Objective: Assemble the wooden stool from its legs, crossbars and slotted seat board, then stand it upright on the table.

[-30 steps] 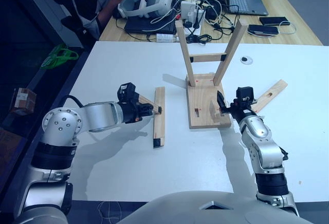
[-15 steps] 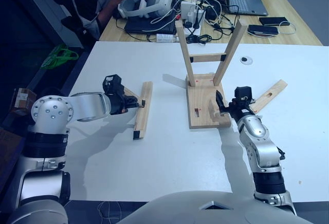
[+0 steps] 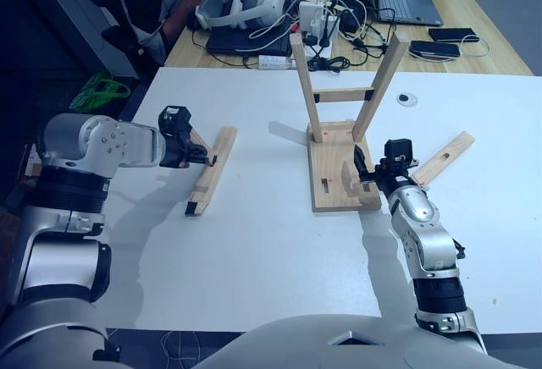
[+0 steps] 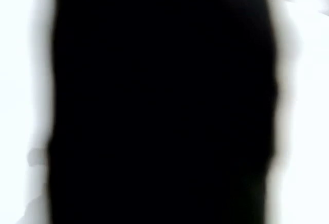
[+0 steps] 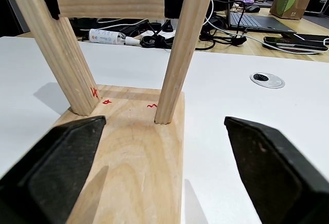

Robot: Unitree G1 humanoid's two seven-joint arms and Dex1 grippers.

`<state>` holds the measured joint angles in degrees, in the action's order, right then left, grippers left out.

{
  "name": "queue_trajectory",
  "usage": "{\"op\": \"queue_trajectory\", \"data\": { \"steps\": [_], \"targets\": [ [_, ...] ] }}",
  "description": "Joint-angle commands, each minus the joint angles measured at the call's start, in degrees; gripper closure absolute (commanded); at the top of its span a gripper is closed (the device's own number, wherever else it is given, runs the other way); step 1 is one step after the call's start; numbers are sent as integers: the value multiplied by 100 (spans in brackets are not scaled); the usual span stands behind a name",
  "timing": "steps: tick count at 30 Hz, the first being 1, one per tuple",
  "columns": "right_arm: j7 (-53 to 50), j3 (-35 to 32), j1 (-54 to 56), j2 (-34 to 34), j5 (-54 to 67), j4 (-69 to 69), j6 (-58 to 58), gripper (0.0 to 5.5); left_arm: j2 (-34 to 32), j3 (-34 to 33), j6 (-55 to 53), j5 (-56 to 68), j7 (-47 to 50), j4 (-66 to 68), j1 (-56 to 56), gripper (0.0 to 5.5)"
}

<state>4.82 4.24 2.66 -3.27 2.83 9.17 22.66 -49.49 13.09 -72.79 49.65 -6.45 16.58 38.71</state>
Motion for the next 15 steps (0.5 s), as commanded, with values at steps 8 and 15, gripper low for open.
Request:
{"op": "queue_trajectory", "data": {
  "steps": [8,15],
  "targets": [
    [54,-18,180,-57,-54,-74,-12,118,465,-165,238,-1552,-934,242,215,510],
    [72,-6,148,-43,-81,-49,4,118,680,-553,14,-1960,-1046,-113,291,510]
  ]
}}
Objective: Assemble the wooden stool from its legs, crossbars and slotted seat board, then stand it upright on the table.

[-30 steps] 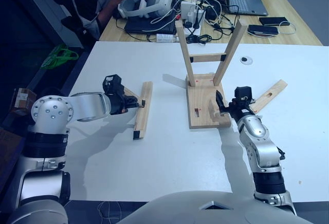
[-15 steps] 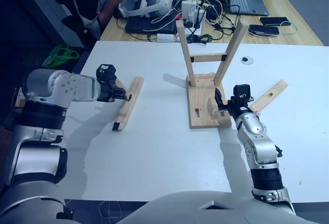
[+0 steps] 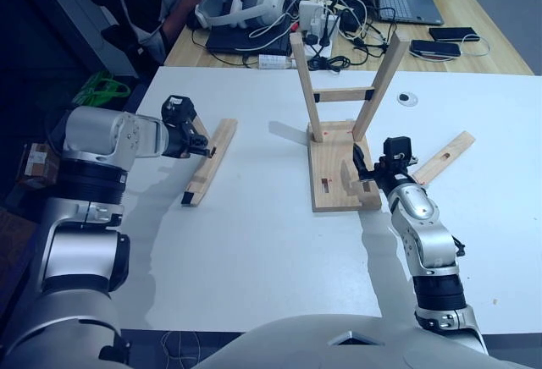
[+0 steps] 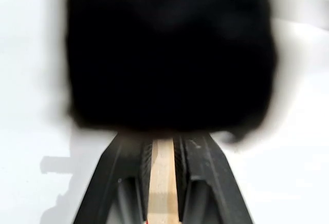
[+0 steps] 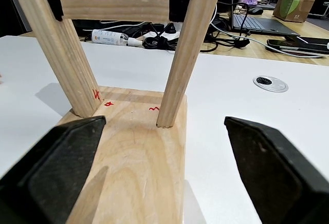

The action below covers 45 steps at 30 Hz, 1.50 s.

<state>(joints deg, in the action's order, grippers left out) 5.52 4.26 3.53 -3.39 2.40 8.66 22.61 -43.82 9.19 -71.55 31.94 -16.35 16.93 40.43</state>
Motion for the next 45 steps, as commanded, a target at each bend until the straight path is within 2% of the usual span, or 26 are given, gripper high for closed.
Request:
{"op": "queue_trajectory", "data": {
  "steps": [1,2,10,16,20,25,32,39,45],
  "targets": [
    [2,-7,67,-29,-40,-1,11,118,135,-188,-116,-233,-86,-176,113,510],
    [8,-8,76,-33,-40,-4,14,115,154,-219,-132,-283,-102,-218,98,481],
    [44,-16,96,-75,-44,-12,28,115,268,-371,-240,-574,-291,-437,-8,375],
    [85,12,195,-129,-59,-95,-13,115,444,-739,-12,-749,-251,-524,185,290],
    [132,26,425,-163,-74,-287,-84,115,480,-518,218,-994,-398,-464,245,238],
    [203,-26,621,-227,-90,-483,-205,115,472,-117,797,-1477,-669,-267,438,238],
    [356,-33,874,-337,-110,-767,-319,115,474,-144,1149,-1830,-839,-379,511,238],
    [410,-35,1031,-396,-122,-887,-382,115,638,-678,1191,-1908,-611,-538,504,238],
    [99,-342,1020,-212,12,-579,-254,115,1637,-1804,1516,-1894,634,-1398,153,238]
  ]
}}
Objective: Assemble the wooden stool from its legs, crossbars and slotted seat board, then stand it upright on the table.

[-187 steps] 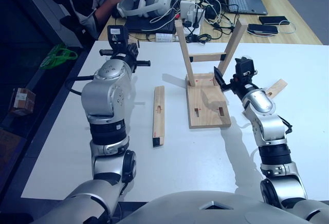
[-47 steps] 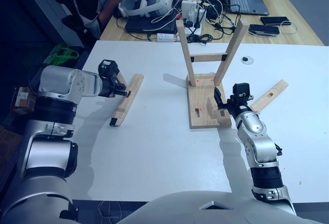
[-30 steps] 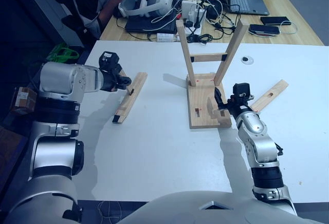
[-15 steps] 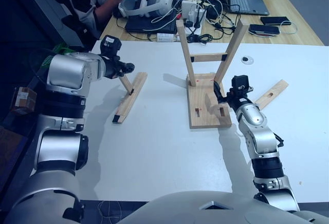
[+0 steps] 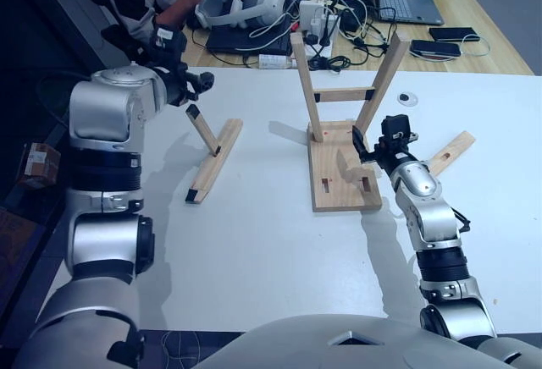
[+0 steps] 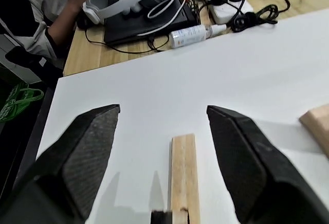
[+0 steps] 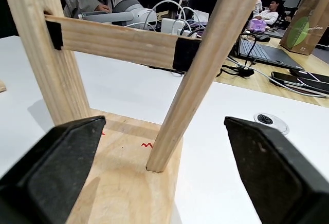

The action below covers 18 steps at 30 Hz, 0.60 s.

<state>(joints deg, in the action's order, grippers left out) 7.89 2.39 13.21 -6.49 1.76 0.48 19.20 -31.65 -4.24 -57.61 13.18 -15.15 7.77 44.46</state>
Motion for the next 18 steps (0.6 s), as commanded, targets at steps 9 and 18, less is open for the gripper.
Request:
{"op": "queue_trajectory", "data": {
  "steps": [9,18],
  "targets": [
    [-239,-497,351,152,206,193,150,115,1069,-1205,752,-44,1434,-789,-10,238],
    [-792,-627,707,494,144,-121,-95,115,1082,-1150,1712,-366,1776,-55,461,238]
  ]
}}
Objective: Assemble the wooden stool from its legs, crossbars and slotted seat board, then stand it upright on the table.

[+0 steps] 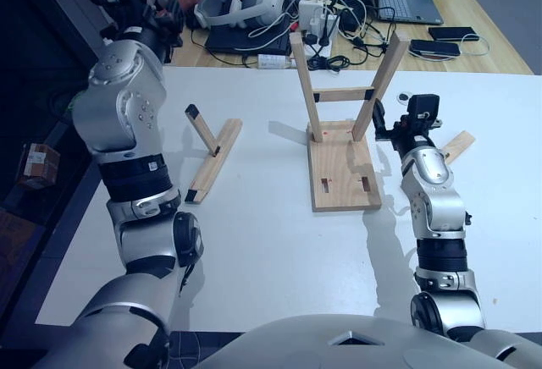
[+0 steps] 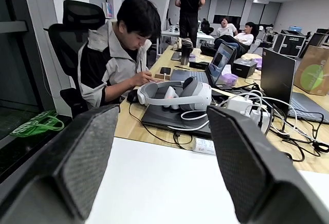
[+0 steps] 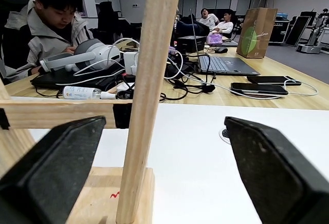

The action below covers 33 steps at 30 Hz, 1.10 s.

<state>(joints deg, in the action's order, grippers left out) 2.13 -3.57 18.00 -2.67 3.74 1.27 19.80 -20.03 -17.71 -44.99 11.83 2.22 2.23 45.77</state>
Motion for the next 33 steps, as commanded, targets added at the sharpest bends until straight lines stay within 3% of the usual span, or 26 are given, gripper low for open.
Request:
{"op": "queue_trajectory", "data": {
  "steps": [1,6,11,20,26,33],
  "targets": [
    [-278,14,274,128,-124,-273,-258,115,-110,275,683,-309,-16,694,426,238],
    [196,100,128,200,230,-102,-422,115,-151,477,1172,-145,-815,936,407,238],
    [234,33,20,197,348,19,-390,115,-233,477,958,-113,-1060,476,-109,238],
    [326,-82,-521,324,686,269,-564,115,221,-41,1532,-10,-459,-56,-882,238],
    [363,50,-652,332,640,273,-792,115,-166,-275,1535,132,-577,91,-436,238],
    [303,128,-812,411,597,310,-850,115,-56,-67,1151,400,-810,-82,-749,238]
  ]
}}
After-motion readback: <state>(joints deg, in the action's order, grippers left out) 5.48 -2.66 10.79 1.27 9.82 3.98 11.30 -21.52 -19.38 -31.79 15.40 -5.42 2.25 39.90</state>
